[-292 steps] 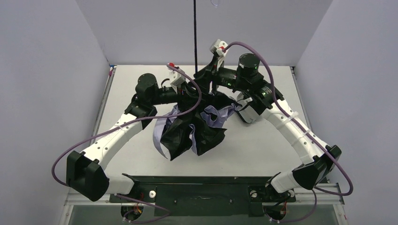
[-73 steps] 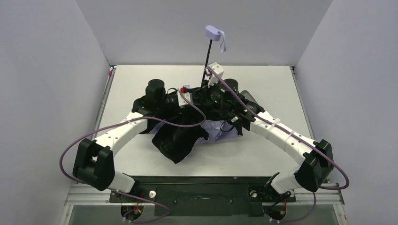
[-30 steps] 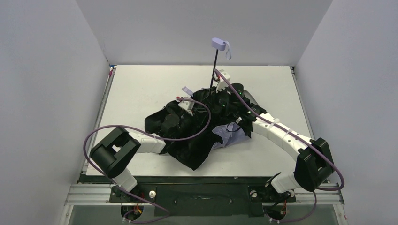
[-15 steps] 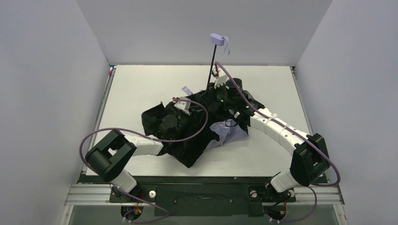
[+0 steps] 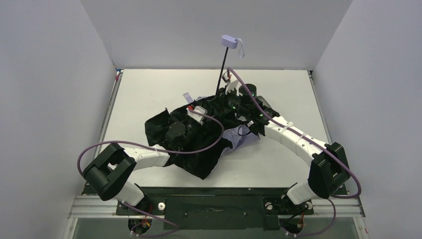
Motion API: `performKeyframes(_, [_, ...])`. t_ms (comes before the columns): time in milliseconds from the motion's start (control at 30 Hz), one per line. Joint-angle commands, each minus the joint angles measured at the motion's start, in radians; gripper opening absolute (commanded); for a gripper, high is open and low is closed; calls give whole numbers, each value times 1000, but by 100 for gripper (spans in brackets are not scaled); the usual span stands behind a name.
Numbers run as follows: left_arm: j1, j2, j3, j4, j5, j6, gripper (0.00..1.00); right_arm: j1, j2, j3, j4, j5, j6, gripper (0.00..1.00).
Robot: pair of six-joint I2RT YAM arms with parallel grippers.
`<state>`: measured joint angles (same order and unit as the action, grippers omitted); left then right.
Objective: Open the umbrella
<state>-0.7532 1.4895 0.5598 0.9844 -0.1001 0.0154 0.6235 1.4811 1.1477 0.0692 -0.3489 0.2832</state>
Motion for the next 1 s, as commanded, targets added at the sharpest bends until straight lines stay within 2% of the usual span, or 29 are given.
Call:
performKeyframes(0, [-16, 29, 40, -101, 27, 99, 42, 29, -104, 40, 245, -92, 31, 0])
performKeyframes(300, [-26, 47, 104, -63, 7, 105, 53, 28, -103, 34, 211, -98, 27, 0])
performKeyframes(567, [-28, 37, 159, -89, -6, 92, 52, 32, -106, 23, 184, -86, 6, 0])
performKeyframes(767, [-28, -26, 173, -129, 3, 126, 58, 41, -99, 24, 121, -59, -58, 0])
performKeyframes(967, [-28, -51, 204, -166, 24, 143, 55, 49, -92, 21, 108, -48, -76, 0])
